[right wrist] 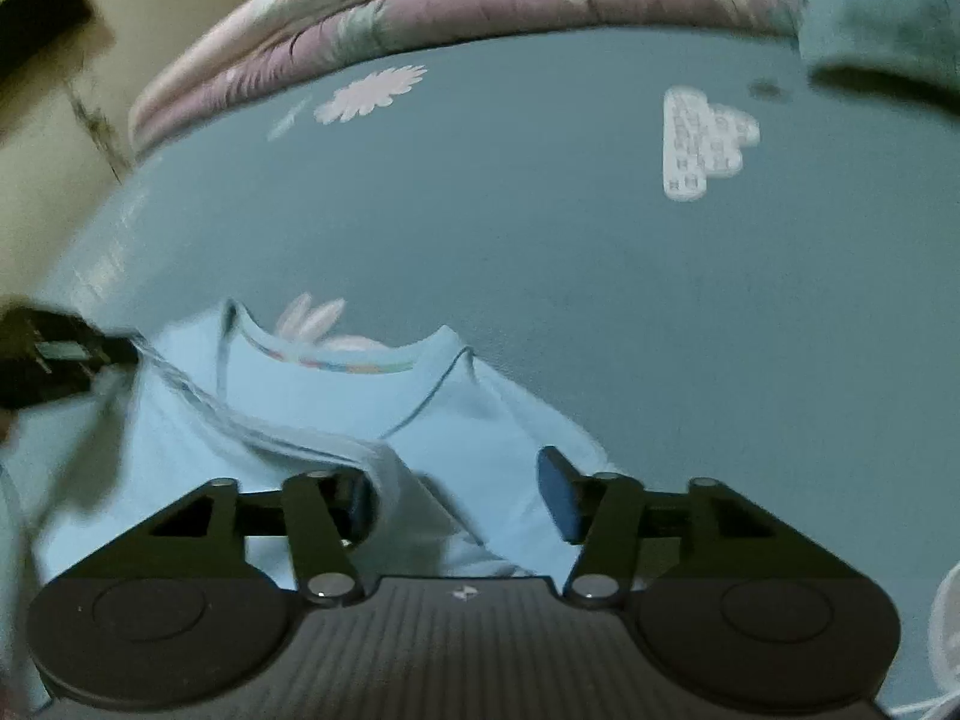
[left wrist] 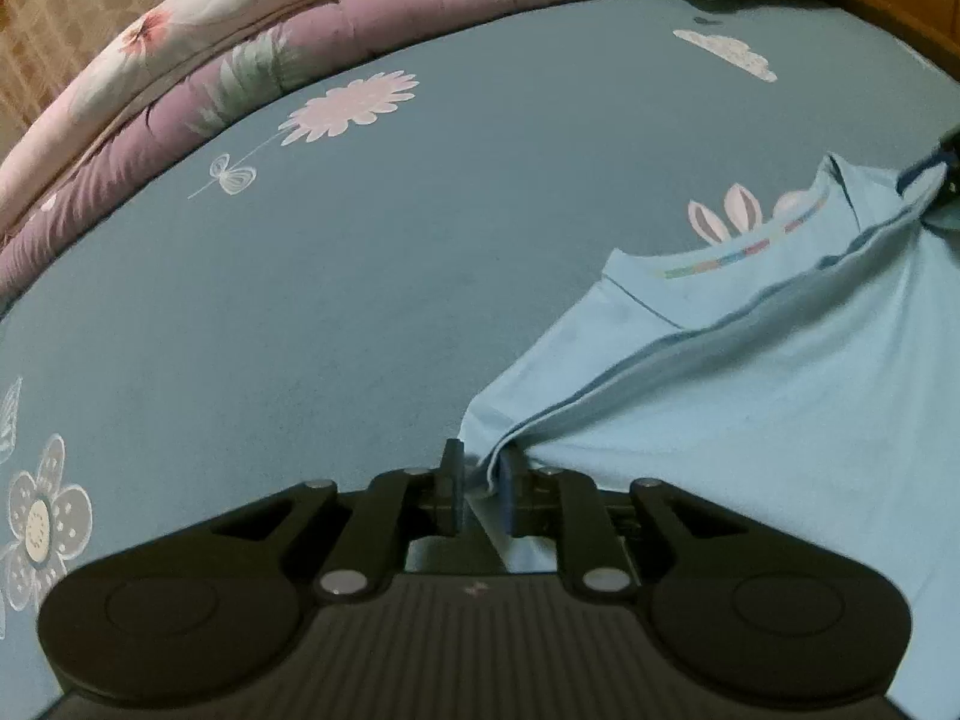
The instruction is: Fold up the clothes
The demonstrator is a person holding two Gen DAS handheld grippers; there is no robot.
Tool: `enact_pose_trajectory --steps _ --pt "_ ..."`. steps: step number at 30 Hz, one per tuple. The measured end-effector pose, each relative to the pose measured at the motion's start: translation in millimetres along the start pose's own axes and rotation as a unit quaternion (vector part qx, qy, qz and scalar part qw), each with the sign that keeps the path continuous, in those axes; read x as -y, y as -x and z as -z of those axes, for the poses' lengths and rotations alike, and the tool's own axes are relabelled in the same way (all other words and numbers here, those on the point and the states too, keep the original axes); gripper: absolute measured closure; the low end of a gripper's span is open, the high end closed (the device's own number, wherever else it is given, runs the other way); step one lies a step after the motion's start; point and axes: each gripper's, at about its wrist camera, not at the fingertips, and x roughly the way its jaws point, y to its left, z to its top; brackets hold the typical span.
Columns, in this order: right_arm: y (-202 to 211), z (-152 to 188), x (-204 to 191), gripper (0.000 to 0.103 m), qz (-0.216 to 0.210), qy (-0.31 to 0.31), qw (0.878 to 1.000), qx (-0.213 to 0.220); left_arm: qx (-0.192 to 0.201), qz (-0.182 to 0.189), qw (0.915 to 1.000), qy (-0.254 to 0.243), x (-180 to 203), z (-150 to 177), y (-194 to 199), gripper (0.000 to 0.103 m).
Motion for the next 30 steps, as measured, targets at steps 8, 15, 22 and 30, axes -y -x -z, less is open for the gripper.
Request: enact_pose_trajectory --steps 8,15,22,30 --pt "28.1 7.0 1.1 0.033 -0.008 -0.029 0.999 0.027 -0.037 0.035 0.996 0.074 -25.6 2.9 15.0 0.065" --pt "76.0 22.4 -31.1 0.031 -0.031 0.035 0.997 0.06 0.013 0.064 0.9974 0.031 -10.4 4.0 66.1 0.05" --pt "39.0 59.4 -66.8 0.031 -0.085 0.133 0.987 -0.032 0.006 0.194 0.9807 -0.024 57.5 4.7 43.6 0.038" --pt "28.0 49.4 -38.9 0.031 0.0 0.067 0.997 0.043 0.026 0.076 0.9964 0.028 65.1 -9.6 -9.3 0.038"
